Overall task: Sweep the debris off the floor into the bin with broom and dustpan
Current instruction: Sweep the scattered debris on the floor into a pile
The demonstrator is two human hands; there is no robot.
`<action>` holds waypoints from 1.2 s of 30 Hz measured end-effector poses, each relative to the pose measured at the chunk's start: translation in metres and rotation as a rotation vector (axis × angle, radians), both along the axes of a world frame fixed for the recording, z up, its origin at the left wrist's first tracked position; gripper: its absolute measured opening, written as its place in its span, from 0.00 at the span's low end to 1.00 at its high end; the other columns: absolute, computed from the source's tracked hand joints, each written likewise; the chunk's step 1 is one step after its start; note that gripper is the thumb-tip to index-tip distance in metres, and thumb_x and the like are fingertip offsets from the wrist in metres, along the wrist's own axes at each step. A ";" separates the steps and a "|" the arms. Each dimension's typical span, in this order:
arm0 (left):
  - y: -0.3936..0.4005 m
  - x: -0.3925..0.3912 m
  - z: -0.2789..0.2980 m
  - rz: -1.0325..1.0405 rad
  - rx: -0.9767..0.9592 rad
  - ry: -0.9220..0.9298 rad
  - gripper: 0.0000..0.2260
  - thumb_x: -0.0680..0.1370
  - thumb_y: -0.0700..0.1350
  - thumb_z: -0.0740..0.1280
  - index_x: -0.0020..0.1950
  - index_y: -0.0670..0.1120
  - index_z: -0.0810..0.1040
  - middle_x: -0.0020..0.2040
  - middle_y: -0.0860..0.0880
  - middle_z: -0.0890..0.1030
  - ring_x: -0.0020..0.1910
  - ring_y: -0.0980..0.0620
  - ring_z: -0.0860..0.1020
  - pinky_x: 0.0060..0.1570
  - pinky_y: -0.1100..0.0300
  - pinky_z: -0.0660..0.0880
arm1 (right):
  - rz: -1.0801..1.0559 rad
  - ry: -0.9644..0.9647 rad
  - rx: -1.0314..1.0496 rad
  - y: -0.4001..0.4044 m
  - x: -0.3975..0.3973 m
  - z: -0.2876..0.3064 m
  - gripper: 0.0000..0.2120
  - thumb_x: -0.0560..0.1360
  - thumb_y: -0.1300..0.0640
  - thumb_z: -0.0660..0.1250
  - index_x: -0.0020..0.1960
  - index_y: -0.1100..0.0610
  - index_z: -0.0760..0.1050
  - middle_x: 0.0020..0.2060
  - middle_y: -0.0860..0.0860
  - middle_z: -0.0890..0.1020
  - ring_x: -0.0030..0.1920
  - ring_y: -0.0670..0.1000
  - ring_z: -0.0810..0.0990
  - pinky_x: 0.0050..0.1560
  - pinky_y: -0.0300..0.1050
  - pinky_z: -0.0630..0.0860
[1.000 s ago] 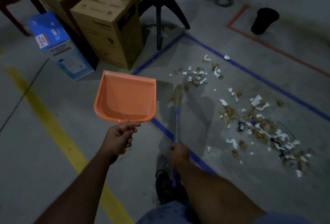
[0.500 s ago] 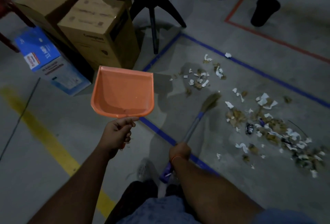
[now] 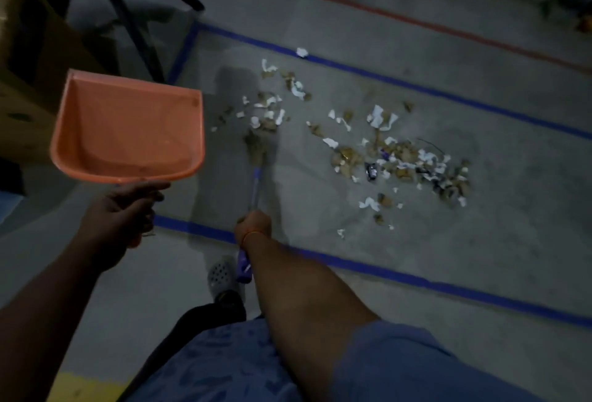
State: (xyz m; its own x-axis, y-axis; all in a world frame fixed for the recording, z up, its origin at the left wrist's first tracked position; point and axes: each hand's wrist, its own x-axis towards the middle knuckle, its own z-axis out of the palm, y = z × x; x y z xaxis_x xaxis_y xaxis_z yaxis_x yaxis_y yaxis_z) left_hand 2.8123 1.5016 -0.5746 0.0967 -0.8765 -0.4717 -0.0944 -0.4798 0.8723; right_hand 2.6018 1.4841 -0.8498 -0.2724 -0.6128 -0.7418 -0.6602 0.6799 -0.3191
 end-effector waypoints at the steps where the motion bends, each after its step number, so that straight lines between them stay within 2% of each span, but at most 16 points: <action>1: -0.009 0.002 -0.001 -0.026 0.004 -0.001 0.15 0.83 0.33 0.58 0.65 0.41 0.78 0.38 0.46 0.76 0.22 0.59 0.65 0.27 0.69 0.55 | -0.065 -0.009 -0.007 -0.003 0.004 0.012 0.11 0.71 0.41 0.64 0.44 0.47 0.79 0.48 0.46 0.85 0.38 0.45 0.81 0.47 0.43 0.83; 3: -0.025 0.004 -0.004 -0.049 0.021 0.005 0.14 0.83 0.33 0.58 0.65 0.39 0.78 0.31 0.52 0.75 0.21 0.59 0.65 0.26 0.69 0.56 | -0.044 -0.009 -0.064 -0.002 0.009 0.131 0.10 0.76 0.54 0.65 0.54 0.55 0.80 0.52 0.54 0.83 0.50 0.54 0.83 0.53 0.46 0.80; 5: -0.039 0.005 -0.008 -0.052 0.037 0.020 0.15 0.83 0.33 0.58 0.65 0.40 0.78 0.30 0.54 0.75 0.22 0.58 0.66 0.26 0.69 0.57 | -0.060 -0.018 -0.068 -0.001 0.010 0.154 0.13 0.77 0.59 0.64 0.58 0.60 0.79 0.54 0.56 0.82 0.56 0.57 0.81 0.55 0.47 0.79; 7: -0.049 0.005 -0.010 -0.066 0.034 0.053 0.15 0.82 0.32 0.58 0.66 0.39 0.77 0.31 0.56 0.75 0.22 0.59 0.66 0.24 0.70 0.57 | -0.135 -0.024 -0.089 0.001 0.010 0.160 0.13 0.77 0.61 0.63 0.59 0.59 0.80 0.56 0.58 0.82 0.57 0.58 0.81 0.58 0.47 0.78; 10: -0.062 0.007 -0.008 -0.080 0.014 0.079 0.15 0.82 0.29 0.57 0.65 0.37 0.76 0.34 0.52 0.76 0.22 0.60 0.67 0.20 0.70 0.60 | -0.093 -0.015 -0.118 -0.005 0.009 0.159 0.15 0.77 0.62 0.62 0.62 0.57 0.79 0.60 0.59 0.80 0.60 0.59 0.79 0.62 0.44 0.75; 14: -0.079 0.013 -0.013 -0.081 0.025 0.059 0.15 0.82 0.30 0.57 0.64 0.38 0.77 0.42 0.45 0.75 0.23 0.59 0.68 0.20 0.69 0.59 | 0.075 -0.047 -0.148 -0.034 0.020 0.157 0.16 0.76 0.65 0.61 0.60 0.57 0.80 0.58 0.59 0.81 0.60 0.58 0.79 0.62 0.43 0.74; 16: -0.092 0.016 -0.017 -0.086 0.038 0.046 0.15 0.82 0.30 0.58 0.64 0.39 0.78 0.43 0.43 0.74 0.24 0.58 0.67 0.21 0.67 0.59 | 0.185 -0.075 -0.161 -0.054 0.032 0.156 0.15 0.75 0.65 0.63 0.59 0.59 0.81 0.56 0.60 0.82 0.59 0.59 0.79 0.61 0.44 0.74; 19: -0.112 0.017 -0.018 -0.069 0.028 0.036 0.15 0.82 0.29 0.58 0.63 0.38 0.79 0.46 0.43 0.75 0.26 0.58 0.69 0.22 0.67 0.64 | 0.341 -0.094 -0.163 -0.087 0.048 0.152 0.13 0.75 0.63 0.64 0.57 0.60 0.81 0.54 0.60 0.82 0.57 0.60 0.80 0.59 0.46 0.75; 21: -0.125 0.014 -0.014 -0.050 0.025 0.031 0.15 0.81 0.28 0.57 0.63 0.37 0.78 0.45 0.44 0.75 0.25 0.59 0.68 0.23 0.68 0.64 | 0.399 -0.118 -0.144 -0.111 0.056 0.148 0.13 0.76 0.62 0.64 0.59 0.61 0.80 0.56 0.60 0.81 0.59 0.61 0.79 0.61 0.48 0.75; 23: -0.139 0.009 -0.009 -0.027 0.035 0.037 0.15 0.82 0.29 0.56 0.63 0.37 0.78 0.40 0.46 0.74 0.23 0.60 0.67 0.21 0.69 0.62 | 0.425 -0.130 -0.128 -0.132 0.058 0.147 0.15 0.77 0.60 0.64 0.61 0.63 0.78 0.60 0.60 0.80 0.61 0.61 0.78 0.64 0.48 0.73; 25: -0.154 0.006 -0.011 -0.007 0.023 0.038 0.14 0.82 0.29 0.57 0.63 0.36 0.78 0.39 0.46 0.73 0.23 0.60 0.66 0.20 0.69 0.62 | 0.375 -0.121 -0.112 -0.148 0.056 0.144 0.15 0.78 0.58 0.63 0.62 0.63 0.78 0.59 0.60 0.80 0.61 0.60 0.78 0.62 0.47 0.74; 29: -0.174 0.002 -0.018 0.017 -0.009 0.043 0.15 0.81 0.29 0.57 0.63 0.37 0.79 0.47 0.42 0.74 0.26 0.58 0.67 0.24 0.66 0.63 | 0.153 -0.024 -0.044 -0.159 0.041 0.138 0.15 0.79 0.57 0.61 0.60 0.63 0.78 0.57 0.59 0.82 0.59 0.60 0.80 0.57 0.48 0.77; 33: -0.183 -0.011 -0.013 0.017 -0.009 0.049 0.15 0.81 0.28 0.57 0.62 0.36 0.79 0.44 0.43 0.75 0.25 0.58 0.67 0.23 0.67 0.64 | 0.052 0.062 0.039 -0.159 0.016 0.140 0.14 0.78 0.56 0.65 0.60 0.61 0.78 0.56 0.55 0.82 0.58 0.55 0.81 0.53 0.45 0.78; 36: -0.188 -0.019 -0.009 0.022 -0.017 0.046 0.15 0.81 0.29 0.57 0.62 0.37 0.79 0.44 0.45 0.75 0.24 0.59 0.67 0.22 0.68 0.65 | -0.039 0.093 0.016 -0.153 0.007 0.142 0.13 0.77 0.56 0.65 0.59 0.59 0.78 0.54 0.54 0.82 0.55 0.54 0.82 0.51 0.45 0.80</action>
State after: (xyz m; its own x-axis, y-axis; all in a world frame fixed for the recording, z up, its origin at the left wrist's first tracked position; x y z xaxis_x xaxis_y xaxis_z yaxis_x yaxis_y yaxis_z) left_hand 2.7930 1.3135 -0.5840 0.0951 -0.8822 -0.4611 -0.0438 -0.4665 0.8835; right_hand 2.6087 1.3307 -0.7082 -0.3643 -0.5885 -0.7218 -0.6593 0.7103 -0.2464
